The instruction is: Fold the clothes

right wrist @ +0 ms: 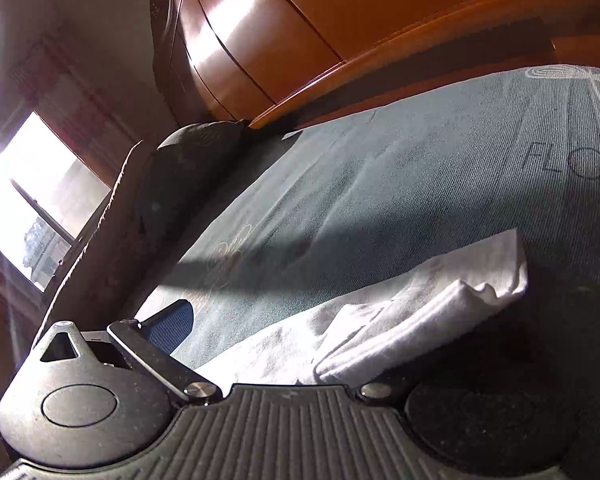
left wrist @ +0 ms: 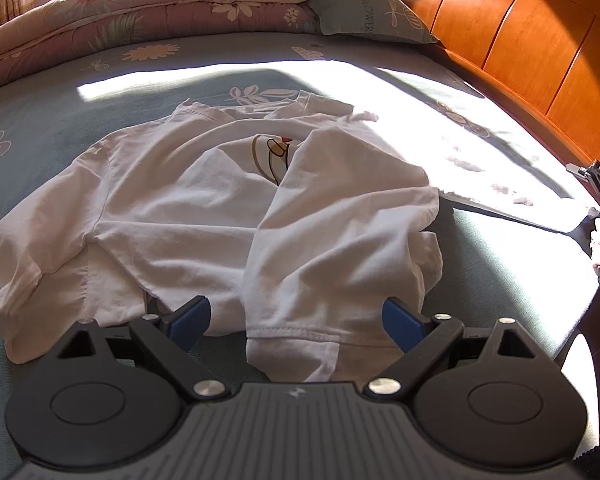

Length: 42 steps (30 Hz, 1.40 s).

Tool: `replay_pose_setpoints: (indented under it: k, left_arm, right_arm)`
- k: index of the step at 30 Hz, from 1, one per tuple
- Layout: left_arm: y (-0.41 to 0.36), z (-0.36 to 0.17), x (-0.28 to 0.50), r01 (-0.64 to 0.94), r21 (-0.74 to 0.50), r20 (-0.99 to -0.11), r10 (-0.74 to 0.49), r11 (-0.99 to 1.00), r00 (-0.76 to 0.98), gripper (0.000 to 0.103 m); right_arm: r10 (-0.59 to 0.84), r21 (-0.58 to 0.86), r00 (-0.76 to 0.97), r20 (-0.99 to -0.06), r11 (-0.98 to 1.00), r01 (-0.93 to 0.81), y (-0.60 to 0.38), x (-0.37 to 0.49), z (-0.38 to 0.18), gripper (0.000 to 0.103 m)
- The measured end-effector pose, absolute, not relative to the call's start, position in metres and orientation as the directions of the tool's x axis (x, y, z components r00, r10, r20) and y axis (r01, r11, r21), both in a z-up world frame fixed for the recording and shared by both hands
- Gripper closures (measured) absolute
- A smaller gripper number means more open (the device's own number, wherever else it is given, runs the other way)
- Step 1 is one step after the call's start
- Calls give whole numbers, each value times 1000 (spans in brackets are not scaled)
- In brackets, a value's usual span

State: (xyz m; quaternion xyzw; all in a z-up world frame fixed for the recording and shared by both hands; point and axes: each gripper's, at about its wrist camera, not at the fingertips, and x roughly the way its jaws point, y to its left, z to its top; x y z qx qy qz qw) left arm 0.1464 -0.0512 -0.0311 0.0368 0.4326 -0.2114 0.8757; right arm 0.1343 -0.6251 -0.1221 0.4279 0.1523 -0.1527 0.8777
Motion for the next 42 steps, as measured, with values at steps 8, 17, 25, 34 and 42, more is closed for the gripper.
replay_pose_setpoints:
  k: [8, 17, 25, 34, 42]
  left_arm:
    - [-53, -30, 149, 405, -111, -772, -335, 908, 540, 10]
    - [-58, -30, 150, 409, -79, -780, -312, 909, 543, 10]
    - [-57, -26, 146, 414, -53, -777, -298, 909, 554, 10]
    - [-38, -34, 156, 365, -45, -787, -258, 930, 561, 10]
    - [-35, -40, 162, 374, -39, -787, -259, 927, 560, 10]
  right_arm:
    - [-190, 671, 910, -369, 622, 402, -670, 128, -98, 1]
    - [-267, 403, 837, -477, 780, 479, -650, 138, -50, 0]
    - [-119, -17, 782, -611, 990, 138, -502, 261, -52, 0]
    - [-111, -220, 664, -739, 972, -83, -434, 364, -97, 0]
    - [-40, -1, 705, -708, 998, 57, -483, 367, -75, 1]
